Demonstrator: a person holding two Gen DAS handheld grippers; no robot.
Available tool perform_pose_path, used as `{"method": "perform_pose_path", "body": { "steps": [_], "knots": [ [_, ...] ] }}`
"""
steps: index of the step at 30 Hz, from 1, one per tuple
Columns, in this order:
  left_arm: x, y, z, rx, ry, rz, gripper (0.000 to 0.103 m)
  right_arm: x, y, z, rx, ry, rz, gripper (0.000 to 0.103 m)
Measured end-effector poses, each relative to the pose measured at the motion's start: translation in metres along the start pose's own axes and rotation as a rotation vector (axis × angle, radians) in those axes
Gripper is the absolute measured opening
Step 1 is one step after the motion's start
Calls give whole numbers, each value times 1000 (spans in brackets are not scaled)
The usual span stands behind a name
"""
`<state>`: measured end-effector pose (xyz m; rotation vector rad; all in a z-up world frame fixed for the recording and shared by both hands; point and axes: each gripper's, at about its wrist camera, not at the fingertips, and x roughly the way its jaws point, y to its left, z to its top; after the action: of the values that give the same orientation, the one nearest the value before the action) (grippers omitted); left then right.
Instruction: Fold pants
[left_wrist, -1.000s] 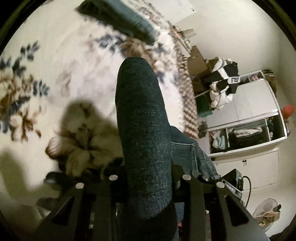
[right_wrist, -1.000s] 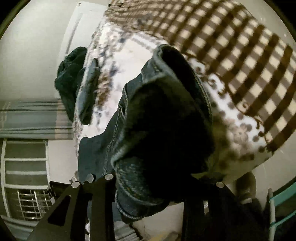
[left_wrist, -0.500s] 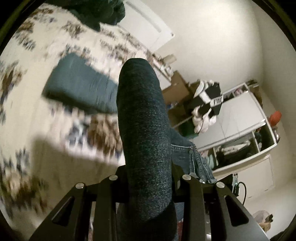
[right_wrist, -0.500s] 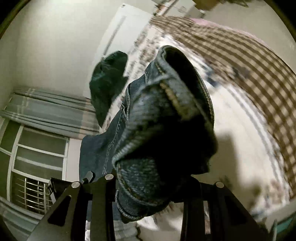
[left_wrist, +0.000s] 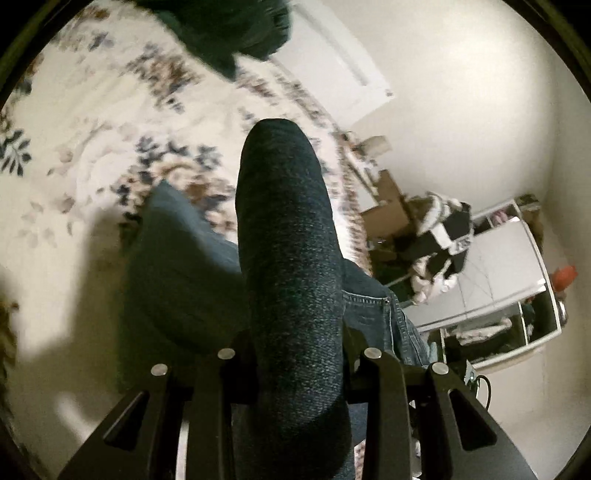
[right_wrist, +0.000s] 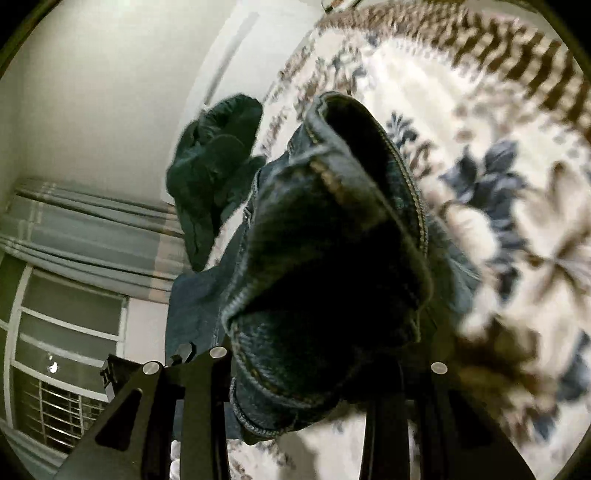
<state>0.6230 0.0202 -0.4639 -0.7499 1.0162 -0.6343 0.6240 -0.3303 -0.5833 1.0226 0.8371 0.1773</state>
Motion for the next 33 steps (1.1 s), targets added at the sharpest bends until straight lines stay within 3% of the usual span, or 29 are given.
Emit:
{"method": "perform_pose_path", "body": {
  "steps": [3,6,9,10,12,13,15,17,19,22,24,28,33],
  "knots": [
    [28,46,13,-53,53,46,28,50,-19,7,5,40,-40,36],
    [42,71,10,-63,104,78,31,74,-35,9,4,62,-73,36],
    [43,78,3,-31,121,74,35,82,-43,6,1,97,-96,50],
    [41,79,2,-27,125,77,36,85,-48,10,7,113,-108,59],
    [38,75,-1,-30,144,91,39,86,-56,17,18,132,-127,61],
    [36,73,0,-27,149,104,40,83,-55,17,2,137,-147,69],
    [29,59,-2,15,151,198,48,75,-49,19,-37,137,-193,74],
    [20,41,0,92,123,303,79,70,-44,23,-75,122,-261,98],
    [9,19,-4,176,83,389,88,60,-29,19,-148,101,-331,100],
    [-10,-15,-15,260,41,487,90,35,10,0,-308,47,-469,100],
    [-20,-33,-23,284,29,511,90,13,38,-15,-398,-3,-547,103],
    [-45,-78,-37,335,-17,585,90,-27,95,-27,-520,-111,-584,103],
    [-87,-136,-67,358,-67,608,90,-100,164,-61,-588,-202,-606,103]
  ]
}}
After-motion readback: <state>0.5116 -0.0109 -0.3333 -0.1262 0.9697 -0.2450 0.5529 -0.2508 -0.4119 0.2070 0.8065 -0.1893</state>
